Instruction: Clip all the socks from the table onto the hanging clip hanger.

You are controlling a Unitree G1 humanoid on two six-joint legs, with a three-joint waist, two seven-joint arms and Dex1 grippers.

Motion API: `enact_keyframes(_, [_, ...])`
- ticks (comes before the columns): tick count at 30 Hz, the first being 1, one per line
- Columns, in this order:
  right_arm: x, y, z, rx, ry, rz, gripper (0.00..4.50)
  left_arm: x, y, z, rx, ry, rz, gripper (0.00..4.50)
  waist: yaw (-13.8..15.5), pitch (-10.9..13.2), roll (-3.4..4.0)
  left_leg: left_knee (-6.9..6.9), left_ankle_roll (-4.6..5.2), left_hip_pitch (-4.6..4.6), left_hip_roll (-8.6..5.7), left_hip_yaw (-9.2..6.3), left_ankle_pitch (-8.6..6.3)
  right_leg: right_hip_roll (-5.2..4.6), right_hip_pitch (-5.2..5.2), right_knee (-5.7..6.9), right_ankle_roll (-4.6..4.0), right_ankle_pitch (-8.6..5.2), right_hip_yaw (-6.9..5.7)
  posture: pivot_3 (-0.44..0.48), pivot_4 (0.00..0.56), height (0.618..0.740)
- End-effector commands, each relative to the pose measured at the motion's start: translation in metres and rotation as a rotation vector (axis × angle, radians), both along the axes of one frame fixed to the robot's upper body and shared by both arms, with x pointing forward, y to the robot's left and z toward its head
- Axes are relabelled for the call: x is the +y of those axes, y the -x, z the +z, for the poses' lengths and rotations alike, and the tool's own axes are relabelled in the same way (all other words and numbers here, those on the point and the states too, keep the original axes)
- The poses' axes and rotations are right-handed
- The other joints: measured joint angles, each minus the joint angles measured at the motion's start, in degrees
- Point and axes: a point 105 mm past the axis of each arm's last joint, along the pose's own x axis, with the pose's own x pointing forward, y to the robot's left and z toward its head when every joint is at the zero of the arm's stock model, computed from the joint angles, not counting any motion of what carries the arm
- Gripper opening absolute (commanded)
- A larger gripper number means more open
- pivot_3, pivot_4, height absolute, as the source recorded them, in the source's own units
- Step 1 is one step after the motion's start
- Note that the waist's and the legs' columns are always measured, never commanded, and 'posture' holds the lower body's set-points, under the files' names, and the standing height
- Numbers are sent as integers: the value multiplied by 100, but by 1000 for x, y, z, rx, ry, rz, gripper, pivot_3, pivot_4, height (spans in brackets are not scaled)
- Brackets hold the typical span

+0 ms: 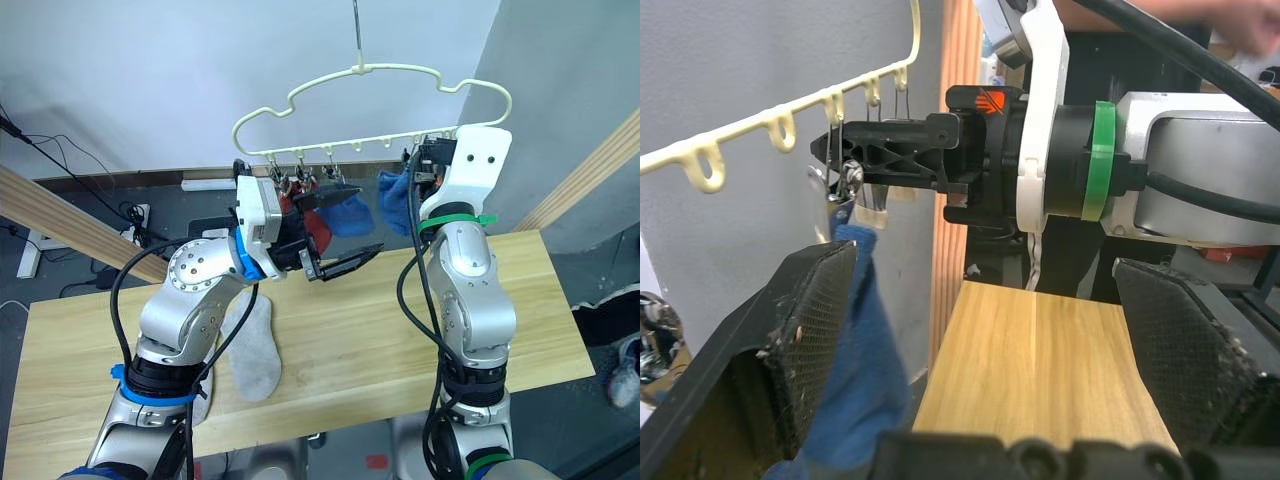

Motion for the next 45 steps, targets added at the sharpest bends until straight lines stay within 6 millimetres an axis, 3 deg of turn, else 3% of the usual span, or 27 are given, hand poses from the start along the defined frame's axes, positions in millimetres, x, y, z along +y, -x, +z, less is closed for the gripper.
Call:
enact_keyframes(1, [0,11,15,-75,-19,-2,772,-3,8,3,-31,12,-16,4500,0,0,0,4,0,0,0,0,0,0,-1,6,0,0,0,-132,402,740])
enact_keyframes(4, [0,12,17,-82,-24,-1,34,-3,6,0,-19,13,-2,4500,-1,0,0,18,3,0,0,0,-2,0,-3,23,0,0,2,-133,405,740])
enact_keyframes(11, [-1,12,18,-87,-22,-1,11,0,3,-7,9,4,43,4500,-4,0,0,50,5,1,-1,-3,-3,4,-2,50,3,-2,3,-131,407,740])
enact_keyframes(15, [-2,11,19,-89,-18,-4,11,8,-3,-37,122,-45,147,4500,-26,0,1,50,5,4,3,-1,-3,6,-2,52,3,-2,7,-131,407,740])
enact_keyframes(20, [-3,10,19,-88,-13,-5,11,37,-30,-72,248,-5,540,4500,-8,0,1,49,6,-1,1,-4,-3,2,-4,50,2,-1,5,-130,409,740])
enact_keyframes(24, [-3,10,18,-82,-3,-1,11,81,-41,-101,331,26,917,4500,-12,0,1,50,7,0,-1,-3,-4,-2,-3,51,2,-1,6,-132,412,740])
enact_keyframes(28, [-3,9,17,-75,5,3,11,118,-32,-120,418,65,1155,4500,-19,0,1,48,8,1,3,-5,-4,-2,-6,55,1,-1,4,-137,414,740])
enact_keyframes(33, [-2,9,16,-72,11,11,11,135,-21,-130,472,77,1260,4500,-11,0,1,48,8,0,1,-4,-4,-1,-5,53,2,-2,4,-133,416,740])
enact_keyframes(45, [1,9,16,-70,17,27,11,146,3,-161,664,7,1368,4500,-18,0,0,45,8,0,1,-2,-5,3,-5,46,29,-18,4,-139,415,740])
